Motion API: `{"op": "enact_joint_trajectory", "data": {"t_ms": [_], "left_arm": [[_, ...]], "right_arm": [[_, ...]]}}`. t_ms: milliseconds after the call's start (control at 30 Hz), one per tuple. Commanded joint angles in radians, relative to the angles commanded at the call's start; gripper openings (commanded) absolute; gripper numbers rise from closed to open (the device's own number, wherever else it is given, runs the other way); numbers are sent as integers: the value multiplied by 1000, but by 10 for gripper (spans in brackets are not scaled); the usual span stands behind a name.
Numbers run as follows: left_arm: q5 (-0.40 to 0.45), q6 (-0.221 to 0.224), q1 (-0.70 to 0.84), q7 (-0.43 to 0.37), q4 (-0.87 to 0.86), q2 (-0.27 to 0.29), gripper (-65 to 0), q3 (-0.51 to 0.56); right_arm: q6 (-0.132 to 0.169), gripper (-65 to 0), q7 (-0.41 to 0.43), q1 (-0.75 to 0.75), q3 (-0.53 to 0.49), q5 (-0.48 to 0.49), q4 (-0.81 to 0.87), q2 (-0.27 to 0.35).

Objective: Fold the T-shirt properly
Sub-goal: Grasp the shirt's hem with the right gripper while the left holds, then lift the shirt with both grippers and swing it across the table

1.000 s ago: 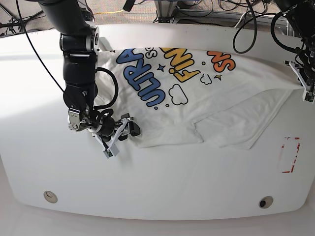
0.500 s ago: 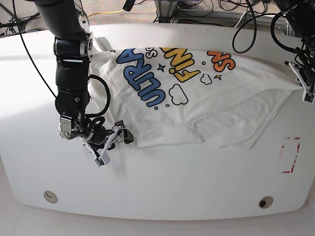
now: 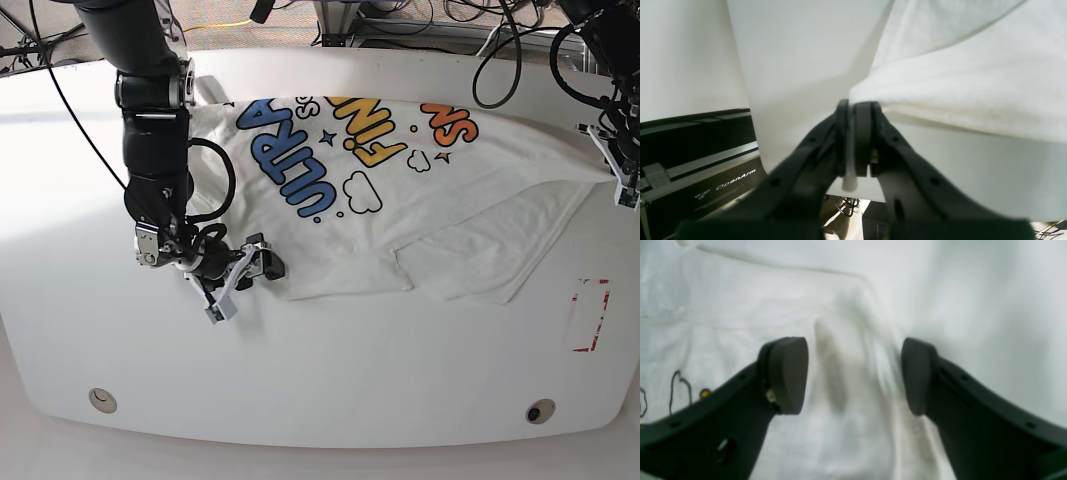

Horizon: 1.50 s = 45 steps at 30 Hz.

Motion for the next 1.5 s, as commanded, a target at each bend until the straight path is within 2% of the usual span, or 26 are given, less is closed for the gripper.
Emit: {"op": "enact_joint_trajectory", "data": {"t_ms": [67,133,167,267,333,367,600,700,800,900,1000,1200,1333,1500], "left_arm": [[0,0,0,0,0,0,-650,3],[0,0,0,0,0,0,-650,3],[0,0,0,0,0,0,-650,3],[0,0,0,0,0,0,-650,3],[0,0,-2,0,0,0,-650,5],[0,0,-12,0,0,0,-650,6],[2,0,-117,2,3,2,-650,9],[2,0,-199,6,9,-2,-650,74],[2,0,-241,8,23,0,-650,87],[2,0,-338,8,25,-2,-650,146],[2,0,-405,8,28,-3,-650,199],[3,0,-605,8,-3,-2,-650,269],[3,0,-701,8,-14,-3,-650,282],[3,0,-844,8,-41,-5,-650,284]], "right_arm": [[-3,-243,2,-17,0,-3,15,-3],[-5,-301,3,-21,0,0,21,-15],[-5,-342,3,-21,2,-2,21,-15],[-5,-528,3,-21,2,-6,21,-15],[-5,-628,2,-20,2,-6,25,-15],[-5,-650,-3,-17,2,-3,44,-11],[-5,-650,-161,-23,3,0,310,31],[-5,-650,-242,-11,5,3,440,63],[2,-650,-316,17,60,-6,525,66],[6,-650,-361,91,117,3,532,95],[21,-650,-394,155,118,5,539,146],[21,-650,-434,331,114,5,516,216],[21,-650,-479,445,114,5,509,258],[21,-650,-529,575,114,5,511,279]]}}
